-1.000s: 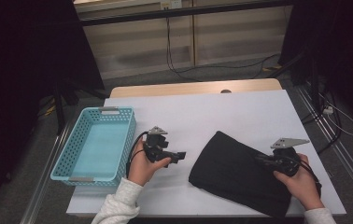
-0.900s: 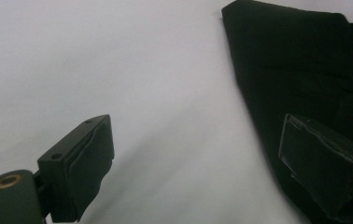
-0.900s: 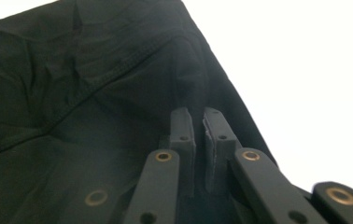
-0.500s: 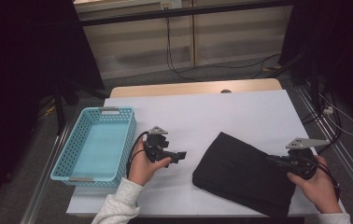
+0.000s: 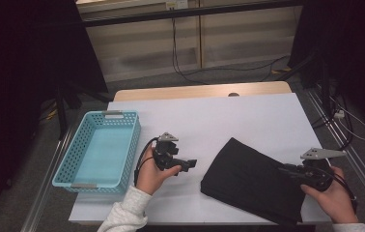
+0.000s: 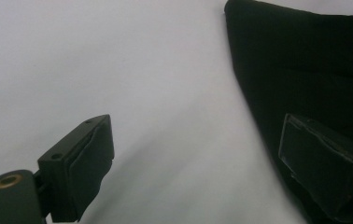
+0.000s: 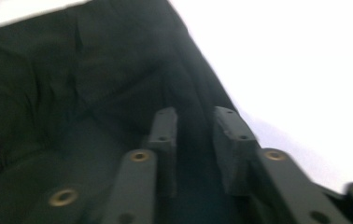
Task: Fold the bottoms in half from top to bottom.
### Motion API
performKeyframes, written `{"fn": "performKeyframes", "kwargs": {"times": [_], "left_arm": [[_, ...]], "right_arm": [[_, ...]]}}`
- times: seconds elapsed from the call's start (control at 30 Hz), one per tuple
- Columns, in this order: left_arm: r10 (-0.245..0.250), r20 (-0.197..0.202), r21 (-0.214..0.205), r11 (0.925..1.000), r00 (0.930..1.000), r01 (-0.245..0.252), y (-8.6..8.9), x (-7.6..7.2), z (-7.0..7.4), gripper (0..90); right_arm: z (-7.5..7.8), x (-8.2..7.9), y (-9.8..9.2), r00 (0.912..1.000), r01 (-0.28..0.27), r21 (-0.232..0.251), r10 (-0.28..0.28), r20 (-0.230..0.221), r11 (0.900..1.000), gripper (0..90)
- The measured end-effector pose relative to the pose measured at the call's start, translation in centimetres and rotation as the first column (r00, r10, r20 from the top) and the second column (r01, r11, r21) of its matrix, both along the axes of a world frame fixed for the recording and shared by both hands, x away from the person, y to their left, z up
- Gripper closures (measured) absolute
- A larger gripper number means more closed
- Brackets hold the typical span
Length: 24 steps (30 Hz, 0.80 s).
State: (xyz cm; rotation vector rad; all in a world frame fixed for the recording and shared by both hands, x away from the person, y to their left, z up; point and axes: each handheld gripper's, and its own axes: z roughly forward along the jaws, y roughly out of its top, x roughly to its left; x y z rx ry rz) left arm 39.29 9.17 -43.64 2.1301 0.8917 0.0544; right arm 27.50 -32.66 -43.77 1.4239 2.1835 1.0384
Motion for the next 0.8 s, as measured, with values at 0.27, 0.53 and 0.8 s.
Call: {"fn": "performKeyframes", "kwargs": {"times": [0.27,0.53,0.8], "left_arm": [[-0.035,-0.021,0.020,0.9992,0.9991,0.036,-1.4,-1.0,-1.0,10.3],[-0.059,-0.032,0.035,0.9976,0.9977,0.060,-2.3,-1.9,-1.7,11.2],[-0.074,-0.039,0.039,0.9964,0.9965,0.075,-2.8,-2.5,-1.7,13.9]], "right_arm": [[0.1,0.4,0.6,0.9969,0.042,0.019,-0.044,0.066,0.9989,37.7],[-0.5,0.9,1.0,0.9952,0.068,0.019,-0.069,0.070,0.9975,26.0],[-0.9,1.0,1.3,0.9959,0.066,0.018,-0.067,0.060,0.9977,22.7]]}}
